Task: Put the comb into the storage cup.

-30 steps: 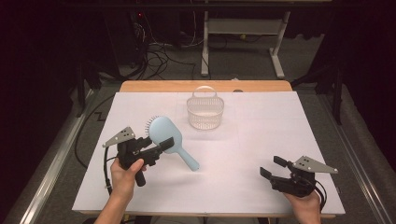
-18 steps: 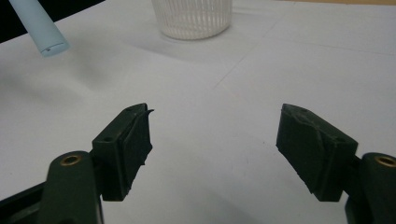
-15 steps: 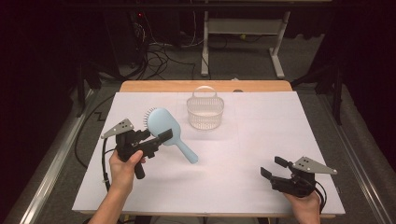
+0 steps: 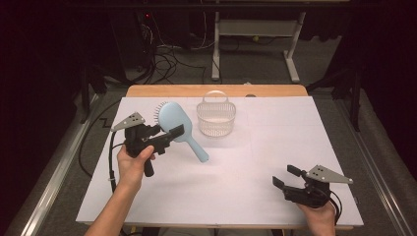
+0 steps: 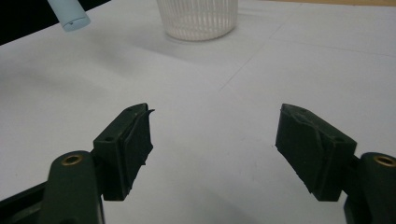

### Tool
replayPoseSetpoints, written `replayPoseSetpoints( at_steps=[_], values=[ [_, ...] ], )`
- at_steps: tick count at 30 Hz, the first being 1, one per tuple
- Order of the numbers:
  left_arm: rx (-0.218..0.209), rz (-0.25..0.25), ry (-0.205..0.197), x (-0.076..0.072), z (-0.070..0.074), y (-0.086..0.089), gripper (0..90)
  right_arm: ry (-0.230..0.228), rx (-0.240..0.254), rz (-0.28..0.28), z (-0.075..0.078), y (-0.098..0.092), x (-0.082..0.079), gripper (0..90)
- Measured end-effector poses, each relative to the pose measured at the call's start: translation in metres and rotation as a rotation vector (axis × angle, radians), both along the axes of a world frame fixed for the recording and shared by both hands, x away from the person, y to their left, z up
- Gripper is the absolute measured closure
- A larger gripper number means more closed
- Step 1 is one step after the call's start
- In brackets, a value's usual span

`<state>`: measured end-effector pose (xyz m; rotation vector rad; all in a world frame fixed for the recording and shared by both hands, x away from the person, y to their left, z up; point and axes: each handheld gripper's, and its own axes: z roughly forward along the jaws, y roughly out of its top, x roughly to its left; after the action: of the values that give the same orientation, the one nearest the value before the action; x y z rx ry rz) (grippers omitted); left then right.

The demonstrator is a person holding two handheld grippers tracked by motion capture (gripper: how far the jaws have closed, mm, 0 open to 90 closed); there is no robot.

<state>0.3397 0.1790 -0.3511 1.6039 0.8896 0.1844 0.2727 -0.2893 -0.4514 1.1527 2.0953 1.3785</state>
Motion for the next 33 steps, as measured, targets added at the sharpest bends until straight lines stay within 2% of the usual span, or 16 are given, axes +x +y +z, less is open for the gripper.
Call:
replayPoseSetpoints(
  at_steps=[33],
  values=[
    [0.024, 0.006, -0.032, 0.032, 0.028, -0.021, 51.1, 0.008, 0.005, 0.004, 0.000, -0.001, 0.000, 28.4]
  ],
)
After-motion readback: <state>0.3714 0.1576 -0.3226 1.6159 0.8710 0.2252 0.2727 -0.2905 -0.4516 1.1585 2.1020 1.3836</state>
